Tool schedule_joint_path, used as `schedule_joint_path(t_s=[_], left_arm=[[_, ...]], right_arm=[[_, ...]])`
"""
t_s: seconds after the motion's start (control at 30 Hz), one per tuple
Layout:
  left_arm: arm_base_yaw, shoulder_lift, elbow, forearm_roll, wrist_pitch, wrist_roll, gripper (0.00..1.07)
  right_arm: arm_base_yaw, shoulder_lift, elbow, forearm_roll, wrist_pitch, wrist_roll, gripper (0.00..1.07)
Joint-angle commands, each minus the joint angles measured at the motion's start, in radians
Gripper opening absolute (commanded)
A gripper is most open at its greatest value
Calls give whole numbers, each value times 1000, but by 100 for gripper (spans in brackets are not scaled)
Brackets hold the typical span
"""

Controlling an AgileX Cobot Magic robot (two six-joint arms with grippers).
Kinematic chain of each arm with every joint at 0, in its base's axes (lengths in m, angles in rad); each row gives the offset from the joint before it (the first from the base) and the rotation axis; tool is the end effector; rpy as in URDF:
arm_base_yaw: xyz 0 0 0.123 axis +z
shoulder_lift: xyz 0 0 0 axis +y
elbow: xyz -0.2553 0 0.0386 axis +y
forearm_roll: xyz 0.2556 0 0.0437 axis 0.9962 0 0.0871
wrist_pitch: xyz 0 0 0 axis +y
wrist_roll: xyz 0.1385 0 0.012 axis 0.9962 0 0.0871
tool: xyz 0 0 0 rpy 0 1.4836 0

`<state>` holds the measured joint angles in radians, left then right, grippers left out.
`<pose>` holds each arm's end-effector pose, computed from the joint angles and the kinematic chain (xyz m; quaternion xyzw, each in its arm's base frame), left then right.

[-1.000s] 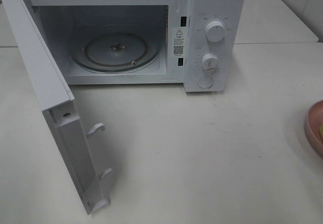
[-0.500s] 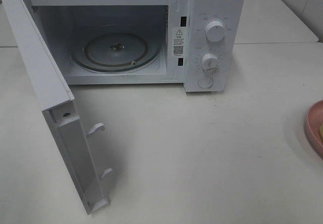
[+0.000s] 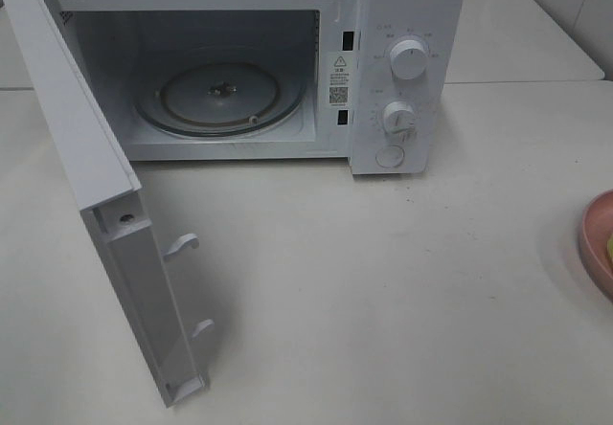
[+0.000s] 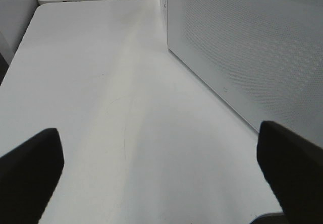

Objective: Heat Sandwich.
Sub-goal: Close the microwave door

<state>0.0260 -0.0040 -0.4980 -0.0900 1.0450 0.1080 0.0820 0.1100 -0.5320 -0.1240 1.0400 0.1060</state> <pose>0.0723 -0.0089 0.2610 0.0362 0.8470 -0.0095 0.5304 0.0861 -0.0078 0.2643 0.0097 0.8661 -0.0151 0.4995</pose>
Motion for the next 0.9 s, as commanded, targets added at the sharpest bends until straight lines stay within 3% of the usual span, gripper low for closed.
schedule_joint_path(t_s=[0.03,0.17,0.9], left_arm=[[2,-27,2,-4,-16,-3,100],[2,-27,2,-4,-16,-3,100],[2,-27,2,-4,-16,-3,100]], right_arm=[[-28,-66,21,4,-7,-11,76],[-36,-140,27,9,-1,-13,76],[-35,-140,27,23,-1,-26,76]])
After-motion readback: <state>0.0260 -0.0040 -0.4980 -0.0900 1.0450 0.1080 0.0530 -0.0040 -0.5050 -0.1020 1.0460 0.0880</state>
